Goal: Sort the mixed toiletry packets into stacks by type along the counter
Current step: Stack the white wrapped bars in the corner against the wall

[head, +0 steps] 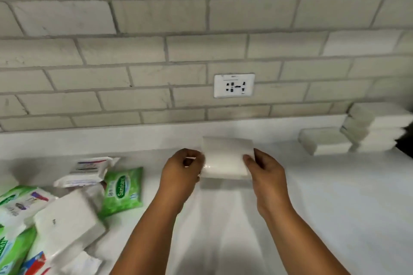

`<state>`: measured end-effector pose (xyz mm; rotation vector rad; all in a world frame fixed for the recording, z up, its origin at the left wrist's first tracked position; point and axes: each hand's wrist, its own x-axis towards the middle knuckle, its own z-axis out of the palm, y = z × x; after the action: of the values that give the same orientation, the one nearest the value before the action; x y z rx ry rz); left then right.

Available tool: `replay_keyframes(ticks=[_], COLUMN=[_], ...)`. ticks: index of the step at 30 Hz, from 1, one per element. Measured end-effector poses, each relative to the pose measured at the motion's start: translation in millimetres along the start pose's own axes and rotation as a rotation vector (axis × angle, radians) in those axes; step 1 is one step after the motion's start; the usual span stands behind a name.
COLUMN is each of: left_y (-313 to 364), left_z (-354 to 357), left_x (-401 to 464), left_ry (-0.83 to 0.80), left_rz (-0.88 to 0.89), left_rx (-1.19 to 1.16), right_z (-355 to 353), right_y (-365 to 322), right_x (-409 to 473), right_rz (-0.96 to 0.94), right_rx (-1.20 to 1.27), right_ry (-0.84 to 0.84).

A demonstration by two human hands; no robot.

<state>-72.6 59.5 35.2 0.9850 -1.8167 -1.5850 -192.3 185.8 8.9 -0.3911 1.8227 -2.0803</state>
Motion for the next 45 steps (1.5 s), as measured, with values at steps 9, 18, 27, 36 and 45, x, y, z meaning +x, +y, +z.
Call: replay_keyframes(ticks=[9, 18, 27, 36, 45], left_y=[18, 25, 26, 16, 17], left_z=[233, 408, 494, 512, 514], left_x=[-43, -61, -34, -4, 5], left_ry=[-0.23, -0.412, -0.358, -0.296, -0.346], left_rz=[-0.063, -0.183, -0.16, -0.12, -0.14], left_rx=[0.009, 0.017, 0.117, 0.157, 0.128], right_z=[-228, -390, -446, -447, -443], right_y=[-21, -27, -9, 1, 1], right_x=[48, 91, 162, 207, 213], right_rz=[0.017, 0.073, 0.14, 0.08, 0.071], right_rx=[-0.119, -0.177, -0.208, -0.307, -0.418], right_ry=[0.208, 0.423, 0.455, 0.373, 0.381])
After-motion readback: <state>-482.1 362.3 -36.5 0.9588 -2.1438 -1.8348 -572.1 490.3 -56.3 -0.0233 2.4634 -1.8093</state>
